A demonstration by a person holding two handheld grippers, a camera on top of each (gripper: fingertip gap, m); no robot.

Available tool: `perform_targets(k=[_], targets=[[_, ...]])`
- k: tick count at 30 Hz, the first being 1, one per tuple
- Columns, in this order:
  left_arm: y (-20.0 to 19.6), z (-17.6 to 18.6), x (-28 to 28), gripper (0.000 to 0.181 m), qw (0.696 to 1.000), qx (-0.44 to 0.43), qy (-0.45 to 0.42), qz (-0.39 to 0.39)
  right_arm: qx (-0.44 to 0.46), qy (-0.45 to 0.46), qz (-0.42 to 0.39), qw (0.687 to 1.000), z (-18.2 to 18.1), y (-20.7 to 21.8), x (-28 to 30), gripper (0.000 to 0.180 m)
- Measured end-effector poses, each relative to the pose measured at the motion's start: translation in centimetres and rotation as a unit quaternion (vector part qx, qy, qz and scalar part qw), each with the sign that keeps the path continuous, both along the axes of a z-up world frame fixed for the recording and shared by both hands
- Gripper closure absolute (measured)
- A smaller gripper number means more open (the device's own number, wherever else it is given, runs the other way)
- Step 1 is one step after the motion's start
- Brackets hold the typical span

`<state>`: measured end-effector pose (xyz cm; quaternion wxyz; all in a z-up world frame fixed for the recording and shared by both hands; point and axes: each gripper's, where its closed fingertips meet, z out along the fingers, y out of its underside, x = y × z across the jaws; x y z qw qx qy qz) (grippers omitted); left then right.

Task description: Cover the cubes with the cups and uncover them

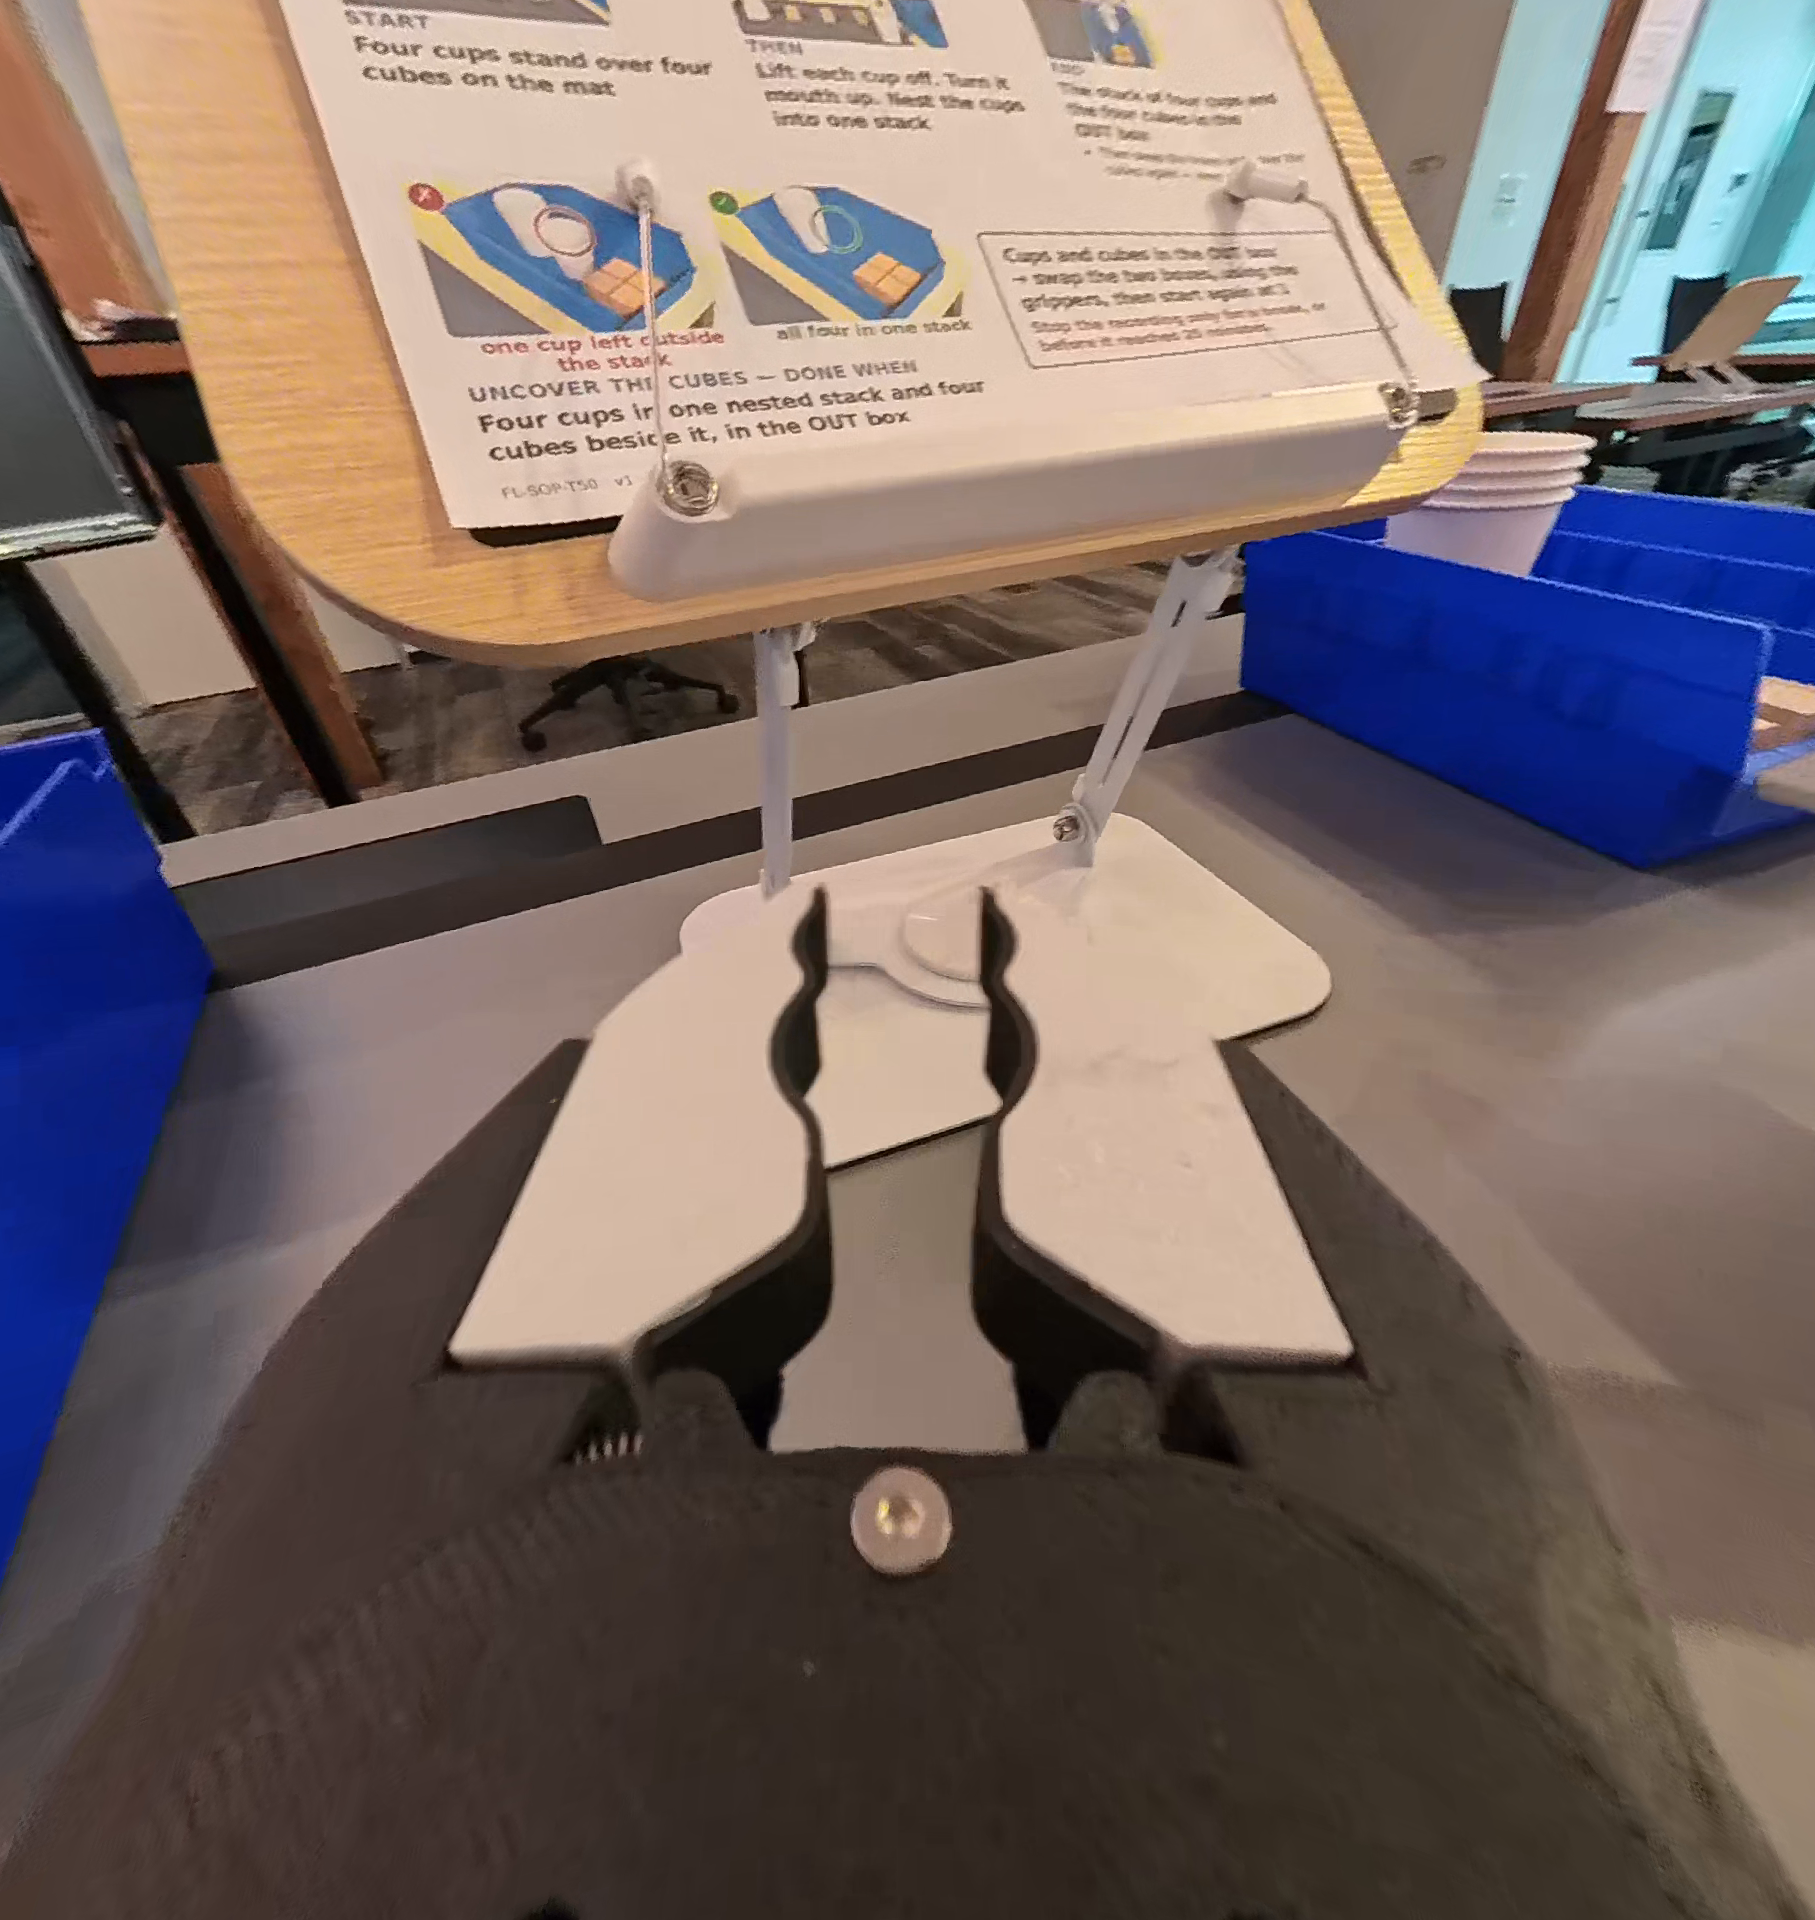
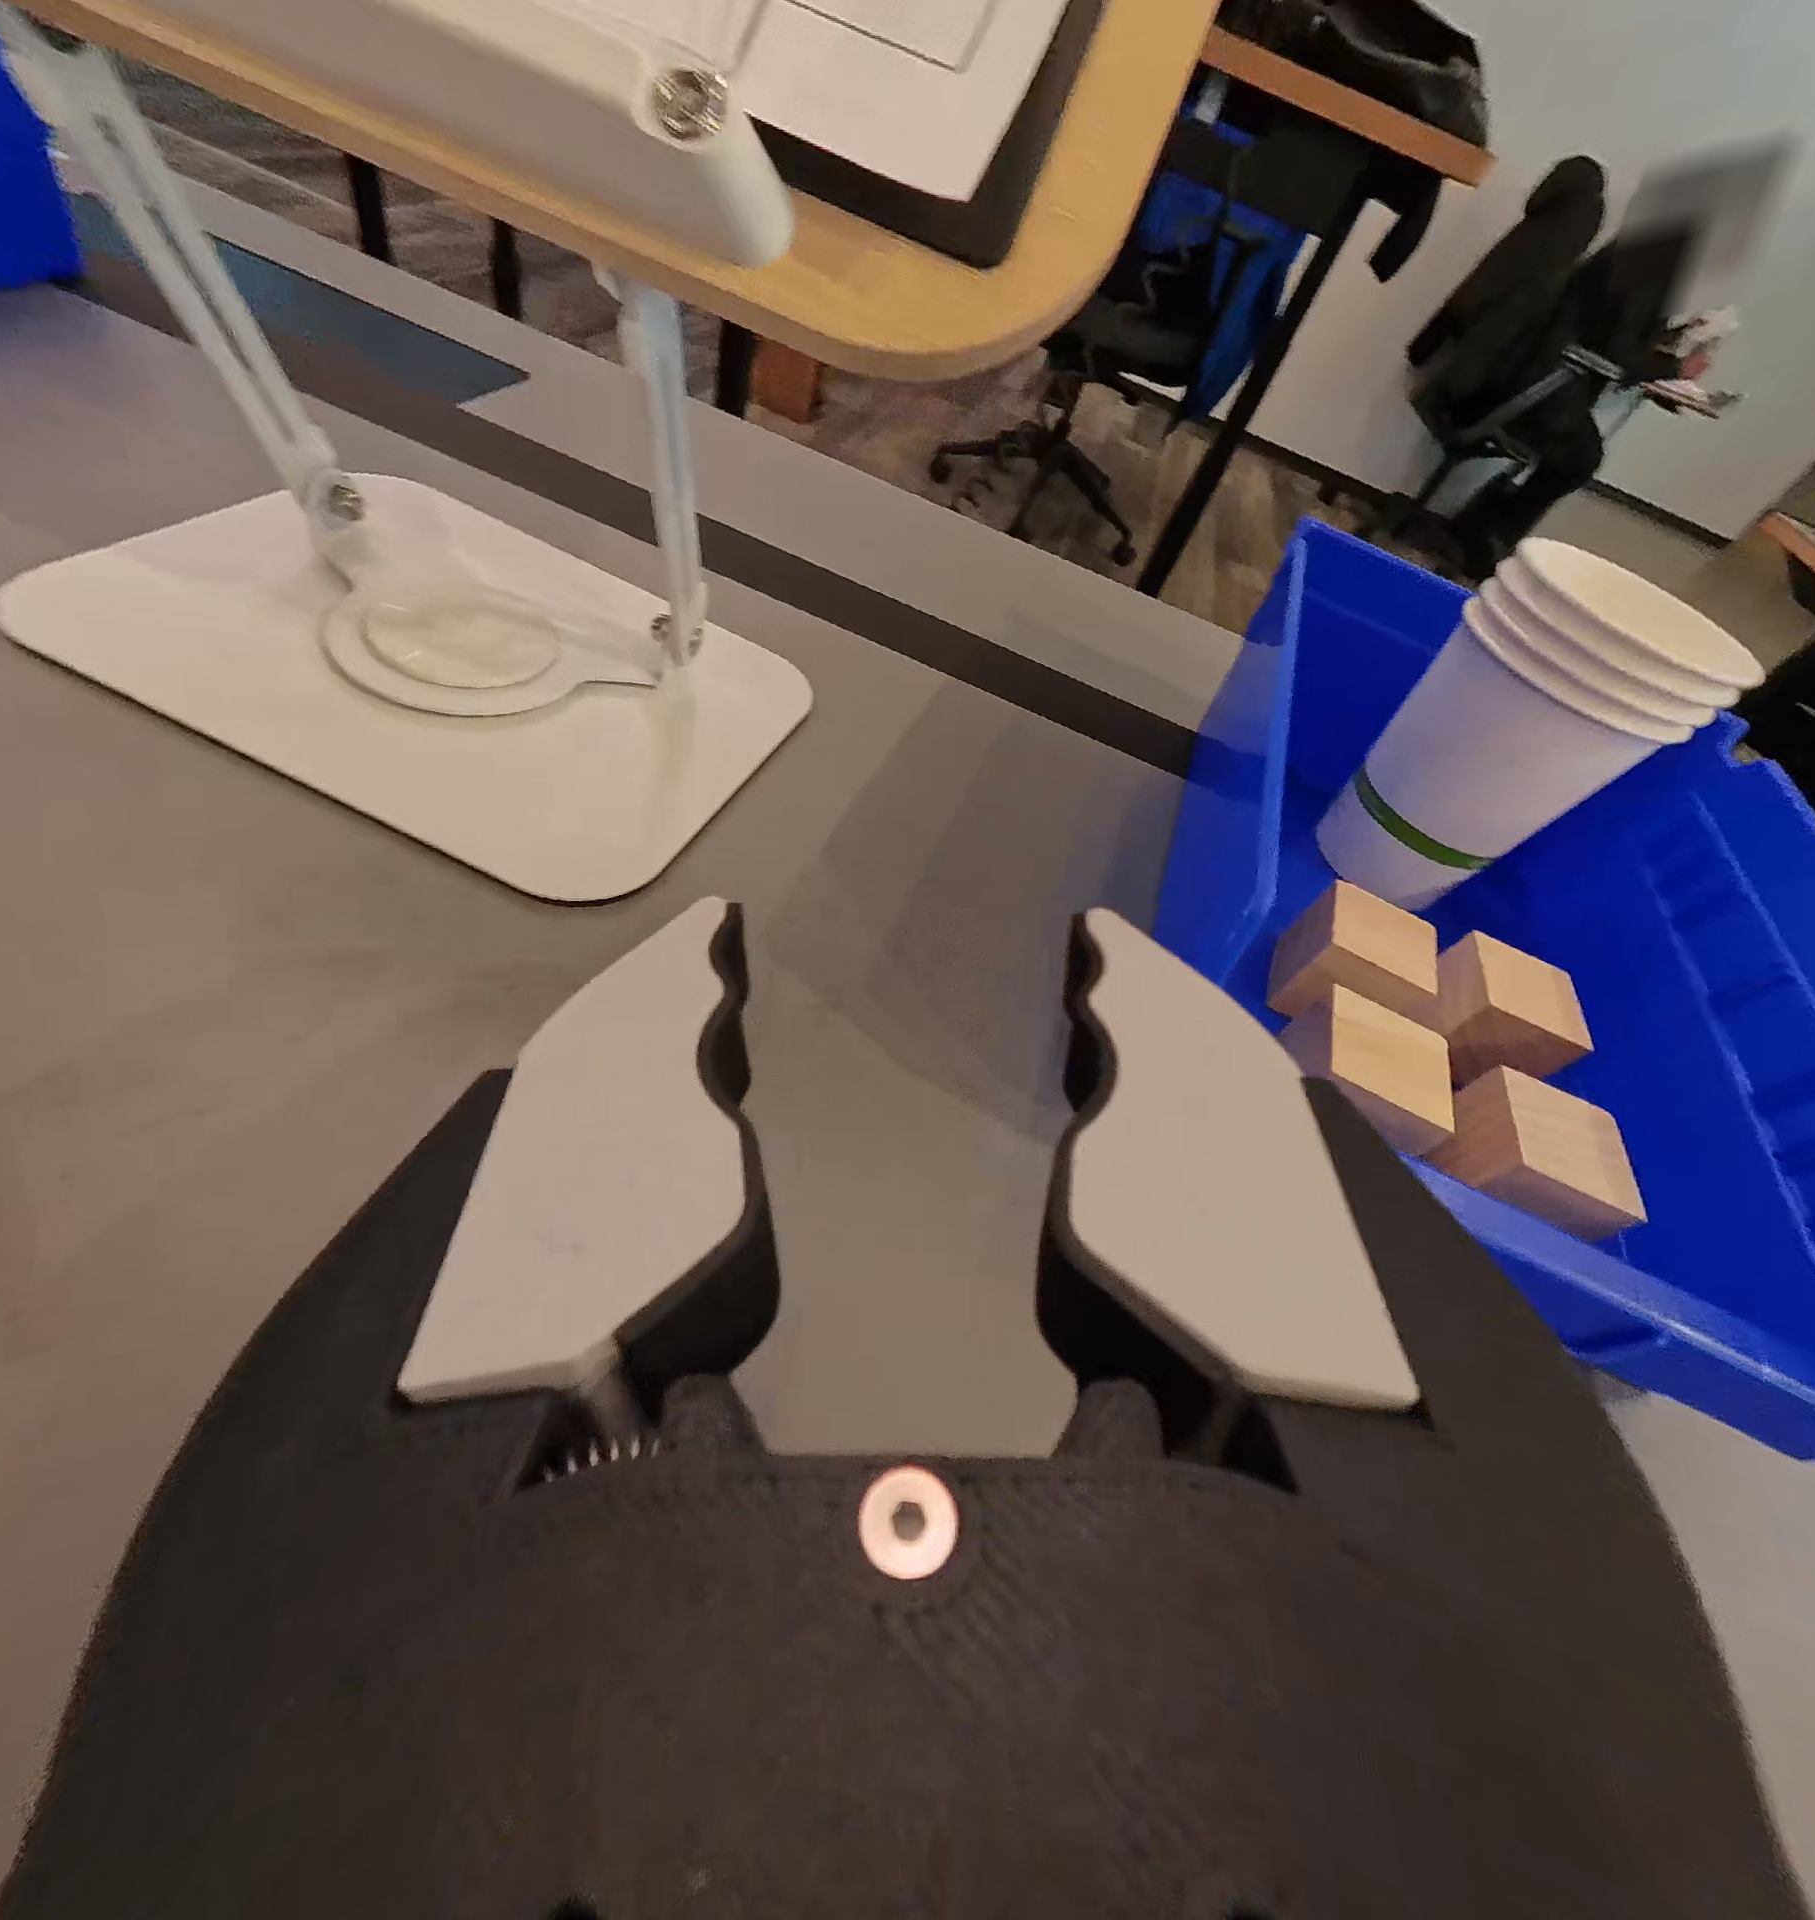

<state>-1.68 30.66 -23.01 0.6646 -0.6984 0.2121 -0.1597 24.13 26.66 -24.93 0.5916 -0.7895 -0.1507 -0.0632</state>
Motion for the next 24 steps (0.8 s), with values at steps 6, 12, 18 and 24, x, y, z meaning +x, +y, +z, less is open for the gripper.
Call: perform_targets(k=[6, 12, 18, 24], targets=[[1.1, -1.0, -0.7, 0.121, 0.999, -0.024, 0.001, 0.044, 0.002, -0.004, -0.026, 1.0, -0.5, 0.4, 0.4, 0.109], [1.2, -1.0, -0.9, 0.122, 0.998, -0.021, -0.001, 0.055, 0.007, 0.006, -0.025, 1.0, -0.3, 0.2, 0.5, 0.105], [1.1, -1.1, -1.1, 0.128, 0.998, -0.017, 0.013, 0.061, 0.021, 0.01, -0.016, 1.0, 0.4, -0.3, 0.6, 0.105], [0.9, -0.6, -2.2, 0.136, 0.997, -0.001, 0.017, 0.075, 0.046, 0.02, -0.011, 0.999, 2.2, -1.0, 1.8, 0.111]])
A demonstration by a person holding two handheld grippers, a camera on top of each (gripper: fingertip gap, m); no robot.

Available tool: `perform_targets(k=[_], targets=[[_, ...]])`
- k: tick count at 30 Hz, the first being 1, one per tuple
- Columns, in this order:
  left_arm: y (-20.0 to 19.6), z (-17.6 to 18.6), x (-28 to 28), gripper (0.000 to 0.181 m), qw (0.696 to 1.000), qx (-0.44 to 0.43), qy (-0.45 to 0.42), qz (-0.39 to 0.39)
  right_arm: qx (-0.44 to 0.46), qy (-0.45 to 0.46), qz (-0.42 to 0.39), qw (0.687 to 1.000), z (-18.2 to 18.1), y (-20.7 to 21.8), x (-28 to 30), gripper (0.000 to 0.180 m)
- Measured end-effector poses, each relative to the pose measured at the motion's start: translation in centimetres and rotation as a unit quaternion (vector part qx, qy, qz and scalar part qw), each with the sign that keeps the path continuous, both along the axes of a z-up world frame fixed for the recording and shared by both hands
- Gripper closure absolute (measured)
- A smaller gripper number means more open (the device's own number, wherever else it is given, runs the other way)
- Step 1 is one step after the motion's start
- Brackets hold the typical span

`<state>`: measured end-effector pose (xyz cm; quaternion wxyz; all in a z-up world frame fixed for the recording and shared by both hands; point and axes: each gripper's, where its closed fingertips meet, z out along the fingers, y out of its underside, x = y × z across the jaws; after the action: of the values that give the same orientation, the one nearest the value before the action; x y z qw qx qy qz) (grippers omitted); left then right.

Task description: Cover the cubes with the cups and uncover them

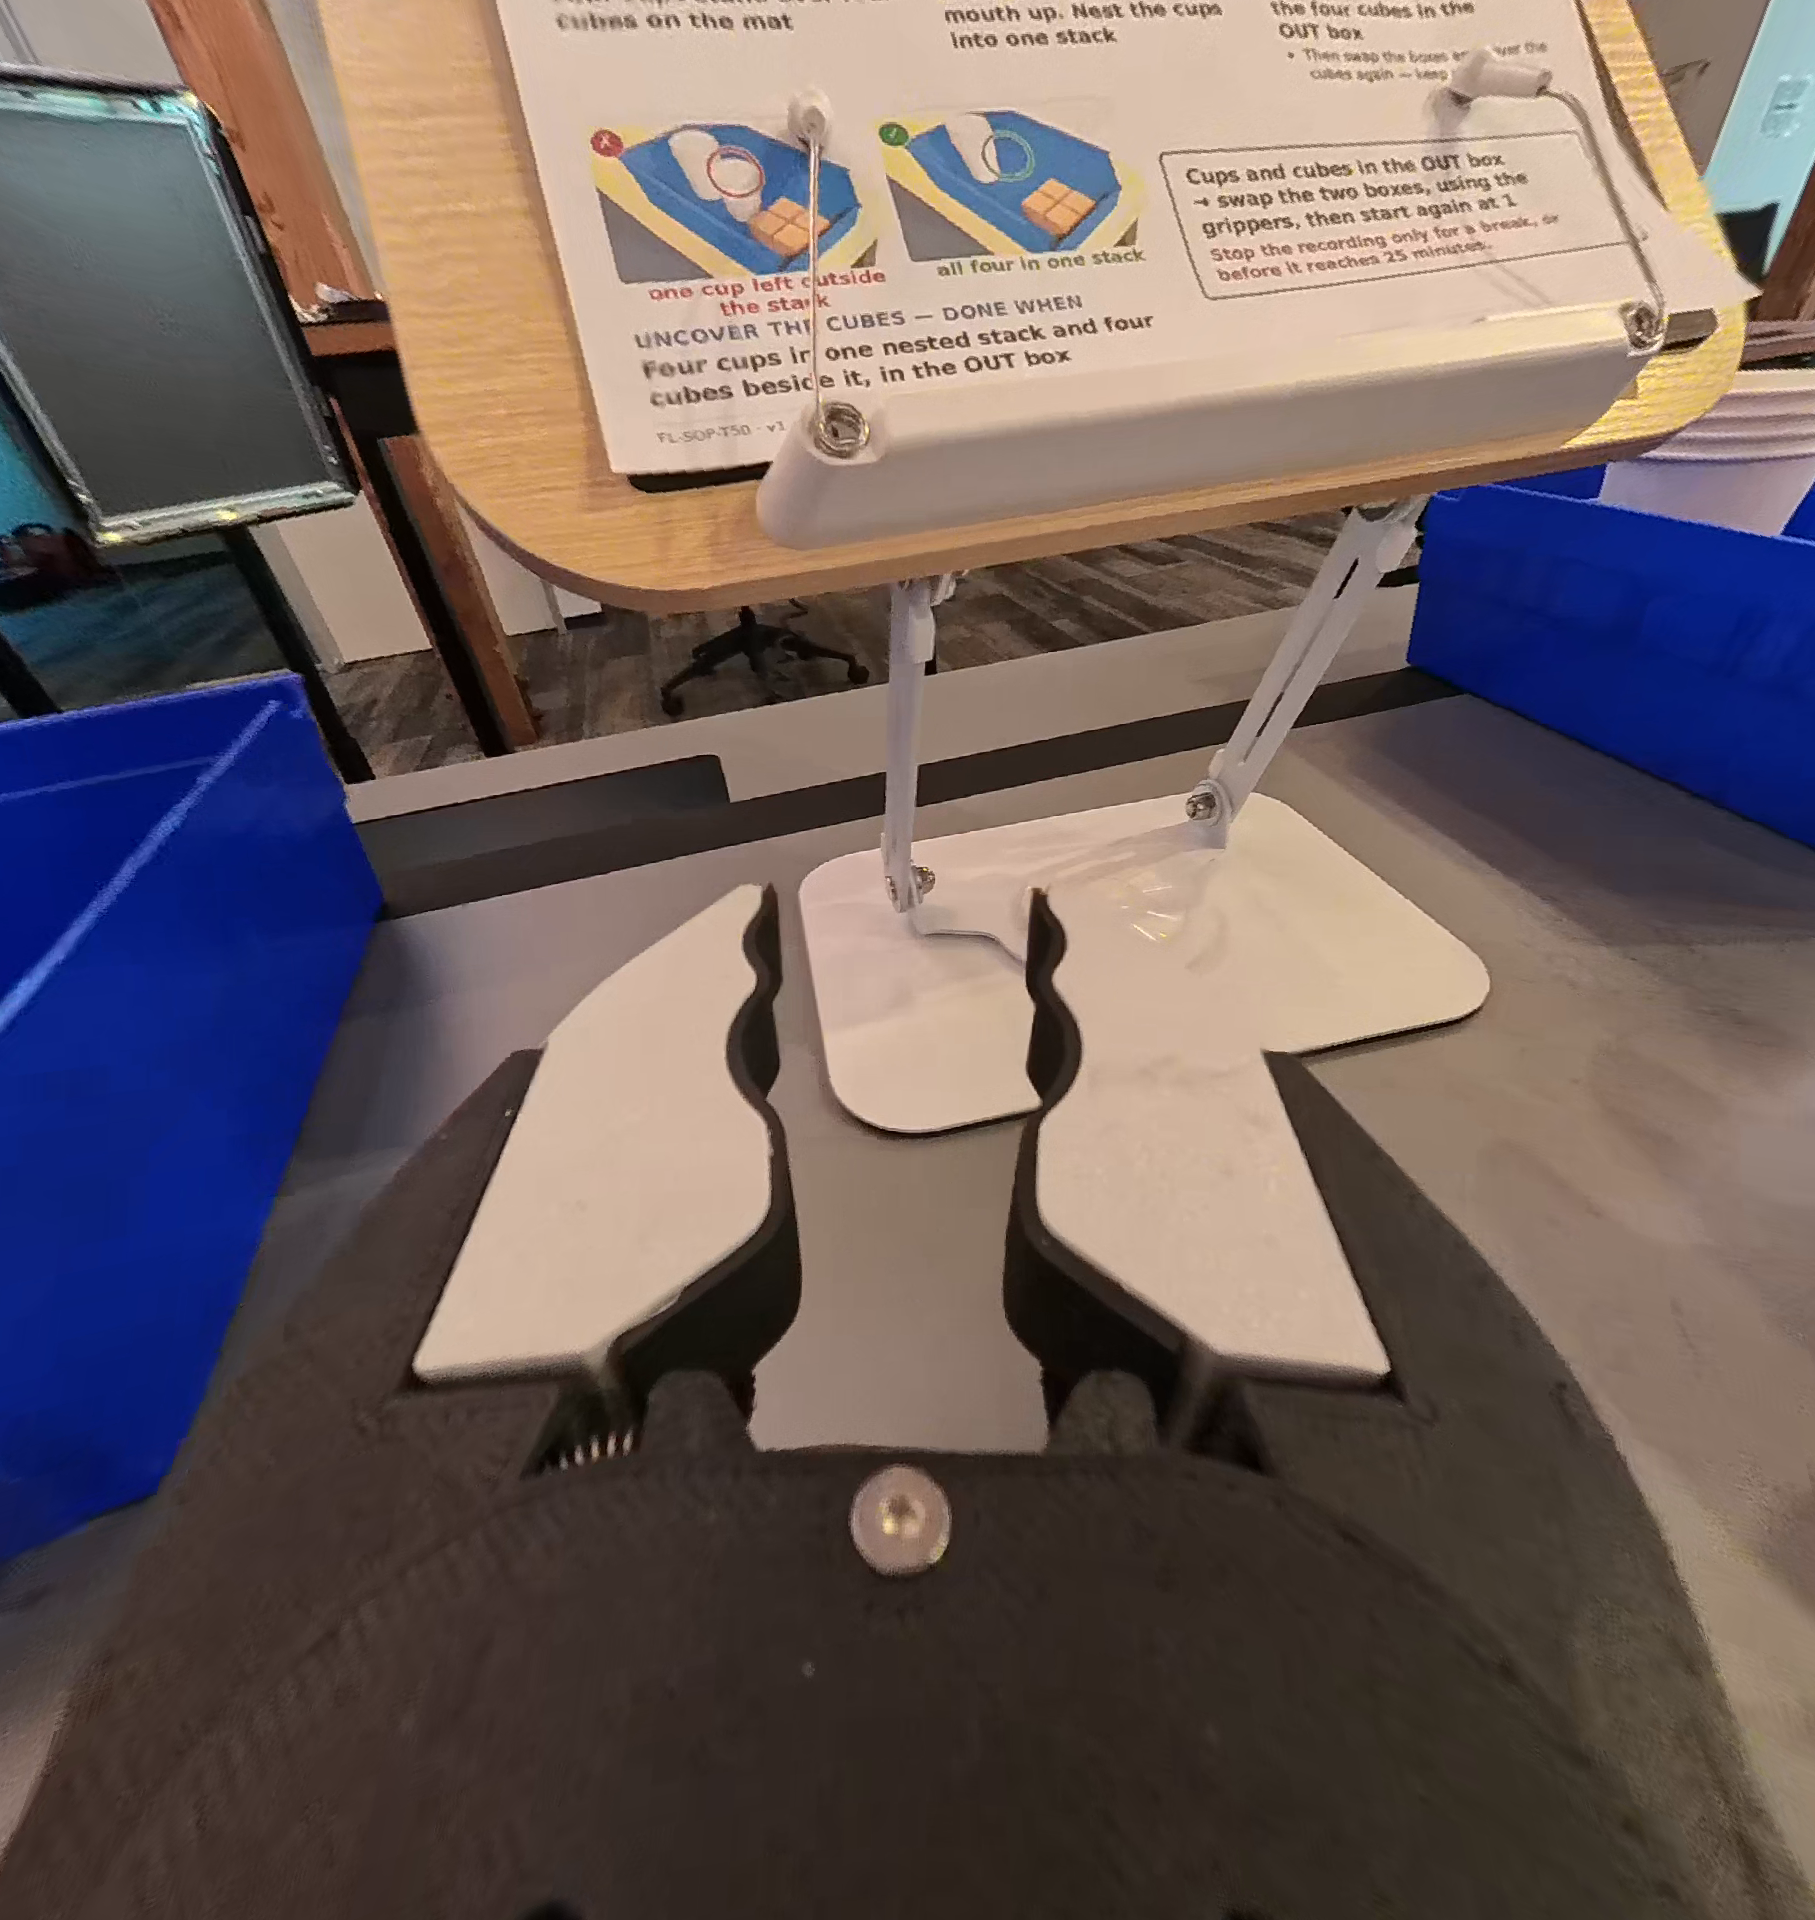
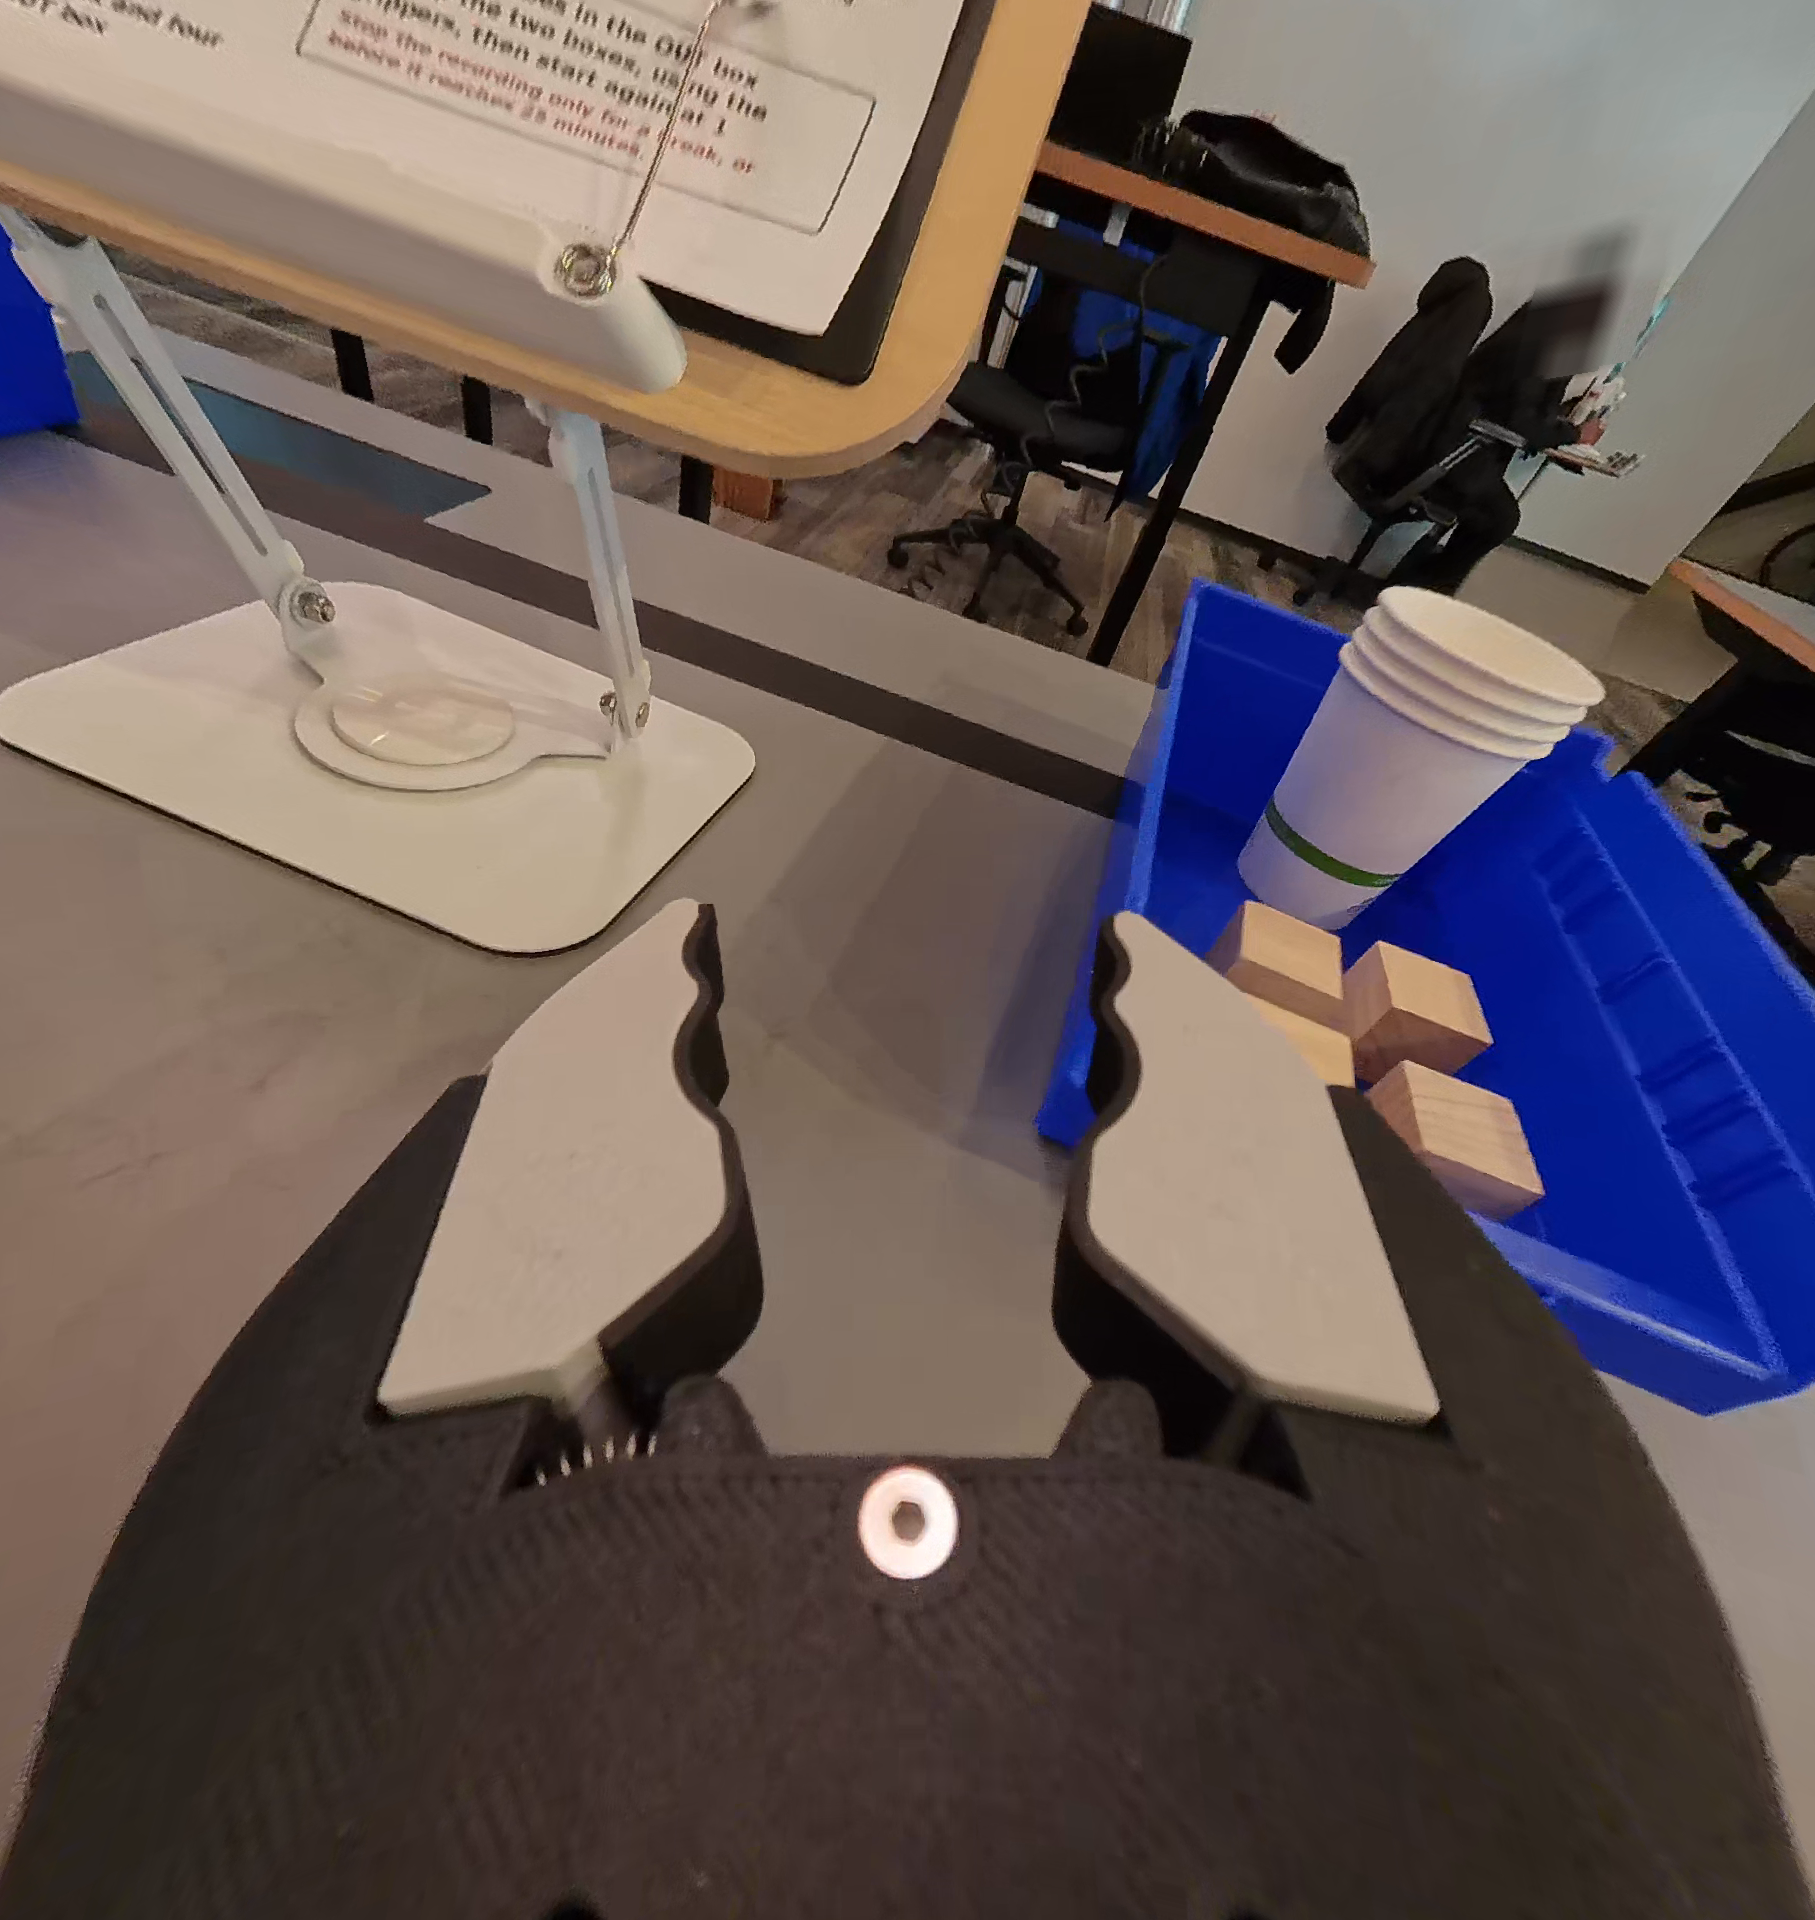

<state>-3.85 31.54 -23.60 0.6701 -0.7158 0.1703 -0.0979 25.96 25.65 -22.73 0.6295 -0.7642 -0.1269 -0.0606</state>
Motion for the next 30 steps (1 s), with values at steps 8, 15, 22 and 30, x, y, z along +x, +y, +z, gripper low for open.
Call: perform_targets(k=[8, 15, 22, 30], targets=[[-2.2, 6.3, -6.7, 0.128, 0.994, 0.086, 0.012, 0.071, 0.061, 0.002, -0.07, 0.996, 5.6, -1.8, 8.9, 0.099], [-2.9, 11.2, -19.9, 0.118, 0.977, 0.109, -0.007, 0.183, 0.032, 0.007, -0.17, 0.985, 5.8, -2.4, 21.4, 0.091], [-1.0, 9.0, -30.4, 0.112, 0.966, 0.053, 0.011, 0.254, -0.095, 0.043, -0.151, 0.983, -0.9, 1.1, 25.4, 0.091], [1.4, 2.6, -36.5, 0.096, 0.966, -0.053, -0.029, 0.253, -0.133, 0.074, -0.124, 0.981, -3.7, 4.3, 24.9, 0.117]])
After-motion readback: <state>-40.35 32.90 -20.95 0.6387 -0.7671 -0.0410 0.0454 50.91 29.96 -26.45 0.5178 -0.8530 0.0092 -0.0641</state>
